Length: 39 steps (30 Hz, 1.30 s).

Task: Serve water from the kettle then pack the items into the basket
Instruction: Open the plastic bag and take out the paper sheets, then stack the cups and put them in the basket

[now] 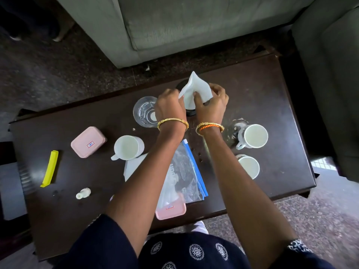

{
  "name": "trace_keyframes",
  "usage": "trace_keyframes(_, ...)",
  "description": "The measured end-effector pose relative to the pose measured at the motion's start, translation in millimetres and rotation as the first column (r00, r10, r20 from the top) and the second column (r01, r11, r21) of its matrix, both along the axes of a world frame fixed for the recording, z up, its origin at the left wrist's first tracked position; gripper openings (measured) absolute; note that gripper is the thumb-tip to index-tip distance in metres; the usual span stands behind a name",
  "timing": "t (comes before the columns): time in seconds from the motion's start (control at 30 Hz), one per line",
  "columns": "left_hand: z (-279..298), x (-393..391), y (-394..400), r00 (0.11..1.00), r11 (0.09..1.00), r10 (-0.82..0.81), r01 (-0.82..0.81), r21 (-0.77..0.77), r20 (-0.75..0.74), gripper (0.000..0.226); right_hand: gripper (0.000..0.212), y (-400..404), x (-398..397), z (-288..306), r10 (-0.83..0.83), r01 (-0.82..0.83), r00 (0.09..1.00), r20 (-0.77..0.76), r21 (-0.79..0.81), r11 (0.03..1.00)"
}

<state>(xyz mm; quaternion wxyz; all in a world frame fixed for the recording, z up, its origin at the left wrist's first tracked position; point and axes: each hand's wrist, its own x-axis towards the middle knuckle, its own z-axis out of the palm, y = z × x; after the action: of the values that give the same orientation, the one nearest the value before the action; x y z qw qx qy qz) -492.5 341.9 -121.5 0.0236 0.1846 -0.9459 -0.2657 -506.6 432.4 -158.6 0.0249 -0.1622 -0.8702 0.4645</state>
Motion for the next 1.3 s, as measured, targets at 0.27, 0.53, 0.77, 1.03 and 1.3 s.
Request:
trace_keyframes(0.27, 9, 27, 6, 0.995, 0.984, 0.047, -0.032, 0.174, -0.084, 0.046, 0.032, 10, 22, 30, -0.008, 0.0, 0.997, -0.077, -0.095, 0.995)
trace_keyframes(0.53, -5, 200, -5, 0.957, 0.937, 0.29, -0.277, 0.213, -0.029, 0.019, 0.034, 33, 169, 15, 0.17, -0.164, 0.882, 0.439, -0.053, 0.985)
trace_keyframes(0.77, -30, 248, -19, 0.749, 0.832, 0.514, -0.554, -0.031, 0.419, 0.059, 0.039, 23, 197, -6, 0.173, -0.132, 0.749, 0.639, -0.111, 0.985)
trace_keyframes(1.03, -22, 222, -9, 0.888, 0.864, 0.376, -0.44, 0.246, 0.266, 0.04, 0.015, 30, 157, -4, -0.1, 0.128, 0.919, 0.381, -0.048, 0.991)
trace_keyframes(1.3, -34, 207, 12, 0.965, 0.966, 0.113, -0.162, 0.201, 0.236, 0.039, 0.053, 32, 152, -3, 0.067, -0.15, 0.969, 0.236, 0.354, 0.923)
